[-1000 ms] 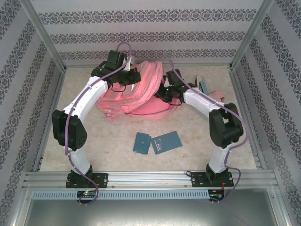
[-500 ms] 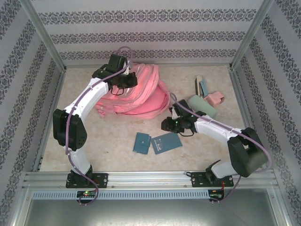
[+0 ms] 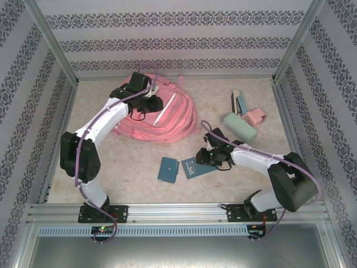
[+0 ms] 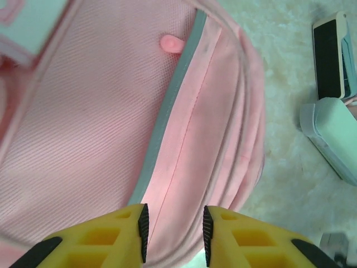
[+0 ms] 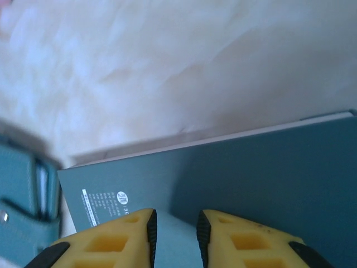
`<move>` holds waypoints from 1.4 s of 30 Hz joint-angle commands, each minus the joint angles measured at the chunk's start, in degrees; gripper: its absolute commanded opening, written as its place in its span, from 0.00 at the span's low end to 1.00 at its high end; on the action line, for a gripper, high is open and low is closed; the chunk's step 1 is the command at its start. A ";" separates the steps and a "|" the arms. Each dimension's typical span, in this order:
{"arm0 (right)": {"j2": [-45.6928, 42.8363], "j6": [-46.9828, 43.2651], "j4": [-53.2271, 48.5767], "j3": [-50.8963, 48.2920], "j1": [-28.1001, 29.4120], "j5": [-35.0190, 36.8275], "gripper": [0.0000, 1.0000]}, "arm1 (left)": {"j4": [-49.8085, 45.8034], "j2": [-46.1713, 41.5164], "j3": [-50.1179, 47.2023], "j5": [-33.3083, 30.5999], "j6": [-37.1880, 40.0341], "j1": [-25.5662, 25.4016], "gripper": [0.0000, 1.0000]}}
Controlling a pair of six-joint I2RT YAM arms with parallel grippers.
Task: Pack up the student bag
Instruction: Close the student bag at the top-center of the table, then adjust the book at the center of the table.
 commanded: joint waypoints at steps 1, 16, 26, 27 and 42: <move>3.38 0.04 -1.20 0.21 -5.33 5.96 0.29 | -0.71 -4.83 -2.20 -2.50 -1.56 -2.98 0.35; -0.31 -0.39 -1.28 5.02 -12.54 7.70 0.47 | 12.74 -4.27 -17.27 -0.61 -20.87 -15.82 0.41; 2.51 -2.87 -2.50 2.73 -19.62 4.29 0.50 | 14.50 7.18 -14.27 4.76 -25.92 -22.01 0.41; 2.60 -2.73 -2.68 2.31 -19.65 4.87 0.50 | 14.34 8.42 -13.71 5.42 -25.96 -22.29 0.41; -1.54 2.22 -0.60 -1.51 -13.16 -4.14 0.50 | 10.17 14.61 -10.16 4.79 -22.13 -22.75 0.40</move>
